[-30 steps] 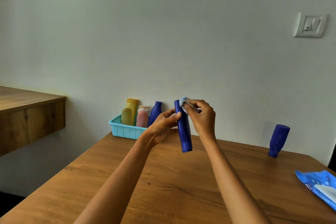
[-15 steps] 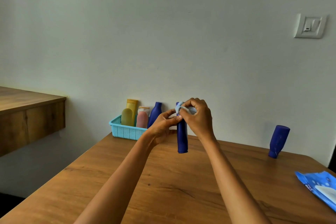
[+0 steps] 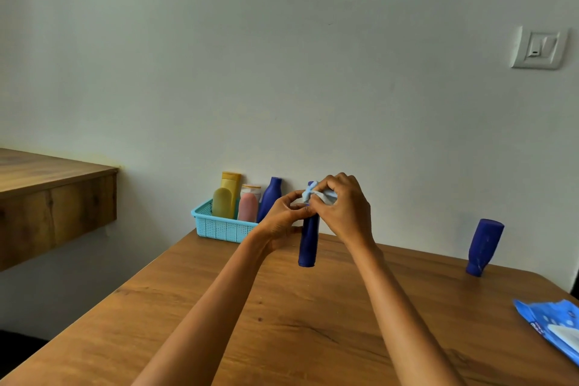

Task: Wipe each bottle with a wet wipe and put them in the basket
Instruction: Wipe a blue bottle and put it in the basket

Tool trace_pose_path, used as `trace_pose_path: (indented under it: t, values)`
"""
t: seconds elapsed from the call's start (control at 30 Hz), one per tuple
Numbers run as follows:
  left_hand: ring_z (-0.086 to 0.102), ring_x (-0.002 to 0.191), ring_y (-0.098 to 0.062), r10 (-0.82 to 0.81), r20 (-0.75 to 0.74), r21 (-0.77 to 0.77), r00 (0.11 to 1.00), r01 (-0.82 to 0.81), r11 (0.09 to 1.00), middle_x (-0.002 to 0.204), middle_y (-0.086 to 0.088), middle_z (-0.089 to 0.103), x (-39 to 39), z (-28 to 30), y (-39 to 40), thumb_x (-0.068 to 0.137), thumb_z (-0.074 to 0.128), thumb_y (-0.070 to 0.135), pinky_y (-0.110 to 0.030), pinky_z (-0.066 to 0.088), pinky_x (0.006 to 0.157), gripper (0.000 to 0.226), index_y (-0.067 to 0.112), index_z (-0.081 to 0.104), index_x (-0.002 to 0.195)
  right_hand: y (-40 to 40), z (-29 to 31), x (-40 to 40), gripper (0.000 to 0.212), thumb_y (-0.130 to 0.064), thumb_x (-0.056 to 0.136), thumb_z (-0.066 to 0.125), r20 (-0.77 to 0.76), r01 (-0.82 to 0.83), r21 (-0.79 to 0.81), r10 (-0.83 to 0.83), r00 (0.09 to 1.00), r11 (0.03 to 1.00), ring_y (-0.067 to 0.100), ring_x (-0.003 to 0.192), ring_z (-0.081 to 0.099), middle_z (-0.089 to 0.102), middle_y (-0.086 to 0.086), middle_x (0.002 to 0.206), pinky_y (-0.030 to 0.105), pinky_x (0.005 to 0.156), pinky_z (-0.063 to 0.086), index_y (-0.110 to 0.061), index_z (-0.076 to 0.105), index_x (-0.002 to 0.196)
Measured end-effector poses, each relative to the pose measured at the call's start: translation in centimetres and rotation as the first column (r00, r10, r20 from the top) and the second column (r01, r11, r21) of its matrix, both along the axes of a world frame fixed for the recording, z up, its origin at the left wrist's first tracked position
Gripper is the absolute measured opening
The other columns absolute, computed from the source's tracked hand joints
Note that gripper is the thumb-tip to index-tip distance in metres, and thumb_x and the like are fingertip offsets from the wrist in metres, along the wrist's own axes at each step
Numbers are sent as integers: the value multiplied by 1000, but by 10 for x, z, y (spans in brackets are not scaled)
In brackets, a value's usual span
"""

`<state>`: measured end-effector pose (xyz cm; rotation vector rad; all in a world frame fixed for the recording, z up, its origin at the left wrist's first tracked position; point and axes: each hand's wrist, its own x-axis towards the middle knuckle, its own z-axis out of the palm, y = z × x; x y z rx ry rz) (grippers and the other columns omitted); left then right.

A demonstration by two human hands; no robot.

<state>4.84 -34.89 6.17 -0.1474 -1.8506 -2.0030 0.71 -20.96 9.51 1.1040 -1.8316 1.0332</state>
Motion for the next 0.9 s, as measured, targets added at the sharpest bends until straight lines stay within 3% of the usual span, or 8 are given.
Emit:
trace_pose_path:
  t: [0.17,0.3,0.53,0.7,0.9]
  values:
    - [67,94,-16,-22,34,-48,999,24,999,93,4,72,-1,0,7,68,77,31,-29,54,75,49,23,57,112,-2,2,0,13,-22,82,69,78,-17,-125,27,997,992,9,82,56,57,-2,95,11,60,41,-17,63,93]
    - [67,94,-15,-55,-11,-18,998,54,998,95,2,72,1,2,7,69,76,29,-32,54,79,45,23,59,111,-5,2,2,18,-16,83,68,23,-117,-122,120,992,986,7,89,54,58,-1,100,11,70,45,-15,66,101]
    - [65,97,-18,-80,-31,41,996,81,996,97,0,71,4,4,9,73,72,26,-34,55,79,44,18,59,114,-6,-12,-5,15,-14,81,70,87,-194,-327,234,968,925,3,86,57,60,-6,94,6,72,42,-12,66,96]
    - [62,100,-23,-112,-79,61,991,117,991,103,-5,68,8,7,9,75,75,30,-40,52,88,49,16,58,119,-12,-19,-8,15,-21,85,66,316,-257,-477,437,842,840,2,92,59,65,-6,96,18,75,50,-16,63,100]
    - [65,87,-17,-248,-74,81,966,253,964,95,-4,68,12,6,8,56,86,48,-33,54,79,65,16,64,108,-14,-19,-11,22,-36,87,61,496,-206,-574,537,682,792,16,89,63,68,0,91,31,77,54,-16,65,95]
